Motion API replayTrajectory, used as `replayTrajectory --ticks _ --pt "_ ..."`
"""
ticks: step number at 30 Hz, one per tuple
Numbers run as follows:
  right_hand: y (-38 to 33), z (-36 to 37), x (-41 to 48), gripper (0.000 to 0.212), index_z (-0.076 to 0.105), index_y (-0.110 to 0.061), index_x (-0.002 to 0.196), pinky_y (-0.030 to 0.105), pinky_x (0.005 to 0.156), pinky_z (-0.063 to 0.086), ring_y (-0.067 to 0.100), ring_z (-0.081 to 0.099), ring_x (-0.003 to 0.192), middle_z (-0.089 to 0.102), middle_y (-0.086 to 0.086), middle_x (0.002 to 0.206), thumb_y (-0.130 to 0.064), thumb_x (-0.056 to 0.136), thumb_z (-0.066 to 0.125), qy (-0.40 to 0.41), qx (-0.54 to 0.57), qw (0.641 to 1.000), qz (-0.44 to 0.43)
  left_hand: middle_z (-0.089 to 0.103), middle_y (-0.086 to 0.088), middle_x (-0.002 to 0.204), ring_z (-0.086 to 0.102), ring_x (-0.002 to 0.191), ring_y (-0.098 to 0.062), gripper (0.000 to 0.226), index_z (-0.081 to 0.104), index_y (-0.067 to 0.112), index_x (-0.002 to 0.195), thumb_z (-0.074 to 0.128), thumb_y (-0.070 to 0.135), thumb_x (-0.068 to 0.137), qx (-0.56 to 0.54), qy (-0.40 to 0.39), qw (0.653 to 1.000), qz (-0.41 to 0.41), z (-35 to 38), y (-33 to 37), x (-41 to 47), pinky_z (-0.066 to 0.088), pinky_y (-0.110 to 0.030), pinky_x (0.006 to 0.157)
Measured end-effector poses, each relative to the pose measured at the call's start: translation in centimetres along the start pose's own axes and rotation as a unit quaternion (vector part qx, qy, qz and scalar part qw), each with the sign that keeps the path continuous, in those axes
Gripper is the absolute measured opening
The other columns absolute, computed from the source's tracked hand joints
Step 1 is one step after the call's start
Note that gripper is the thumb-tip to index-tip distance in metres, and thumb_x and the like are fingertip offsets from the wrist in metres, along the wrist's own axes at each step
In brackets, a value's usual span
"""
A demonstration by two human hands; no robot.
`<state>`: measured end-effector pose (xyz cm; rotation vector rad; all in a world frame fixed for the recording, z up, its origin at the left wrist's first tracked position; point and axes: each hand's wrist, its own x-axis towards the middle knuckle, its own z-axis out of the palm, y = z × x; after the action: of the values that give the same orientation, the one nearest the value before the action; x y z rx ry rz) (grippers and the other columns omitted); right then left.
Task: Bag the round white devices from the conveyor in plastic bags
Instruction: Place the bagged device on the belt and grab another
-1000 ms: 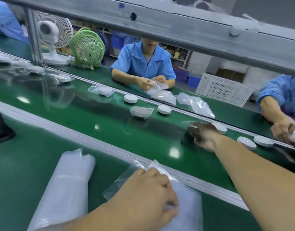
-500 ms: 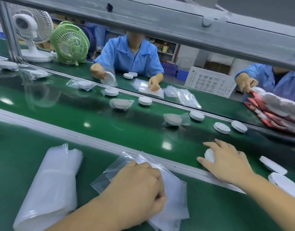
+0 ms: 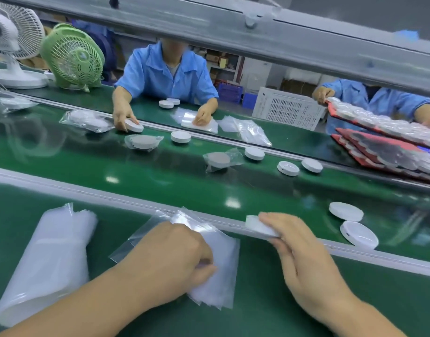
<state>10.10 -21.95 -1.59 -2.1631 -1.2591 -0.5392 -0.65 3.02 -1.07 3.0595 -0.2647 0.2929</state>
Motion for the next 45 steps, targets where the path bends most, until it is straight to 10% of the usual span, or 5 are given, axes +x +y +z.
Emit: replayTrajectory --ticks 8,22,29,36,45 --pt "0.1 1.8 -1.3 0.052 0.057 -0.031 0.134 0.011 0.100 0.043 0.007 0.056 0.124 0.048 -0.011 0.127 0.003 0.095 0.052 0.022 0.046 0.999 -0.012 0.067 0.014 0.115 0.061 0.107 -0.015 0.035 0.065 0.033 0.107 0.032 0.041 0.100 0.037 0.014 0.998 0.045 0.8 0.8 0.0 0.030 -0.041 0.108" --pt "0.4 2.2 -1.1 0.039 0.069 -0.018 0.125 0.039 0.096 0.052 0.023 0.062 0.120 0.066 -0.003 0.127 0.002 0.094 0.061 0.057 0.003 0.985 -0.161 0.068 0.037 0.093 0.062 0.092 0.011 0.018 0.076 0.042 0.090 0.060 0.048 0.084 -0.207 0.162 0.961 -0.086 0.3 -0.3 -0.2 0.055 -0.026 0.082" --pt "-4.0 1.9 0.0 0.029 0.080 -0.038 0.099 0.024 0.088 0.057 0.012 0.075 0.096 0.079 -0.013 0.103 -0.056 0.077 0.082 0.186 0.296 0.931 0.108 0.070 0.027 0.109 0.066 0.104 0.003 0.055 0.064 0.049 0.119 0.088 0.046 0.070 -0.464 0.111 0.878 -0.028 -0.1 2.1 -0.3 0.048 -0.010 0.085" --pt "-5.7 1.6 2.7 0.065 0.073 -0.045 0.121 0.038 0.095 0.058 0.018 0.072 0.113 0.073 -0.007 0.125 -0.061 0.061 0.093 0.008 0.461 0.867 0.191 0.070 0.013 0.116 0.070 0.102 -0.014 0.048 0.063 0.045 0.119 0.077 0.045 0.073 -0.599 0.284 0.744 -0.092 -0.6 3.9 0.4 0.058 -0.027 0.082" --pt "2.4 4.8 15.7 0.022 0.078 -0.040 0.077 0.004 0.069 0.043 -0.015 0.064 0.077 0.072 -0.027 0.075 -0.019 0.086 0.082 0.046 0.177 0.948 0.259 0.030 0.028 0.142 0.025 0.138 0.002 0.051 0.042 0.059 0.133 0.036 0.071 0.084 -0.265 0.191 0.937 -0.126 0.6 0.5 0.8 0.031 -0.028 0.110"
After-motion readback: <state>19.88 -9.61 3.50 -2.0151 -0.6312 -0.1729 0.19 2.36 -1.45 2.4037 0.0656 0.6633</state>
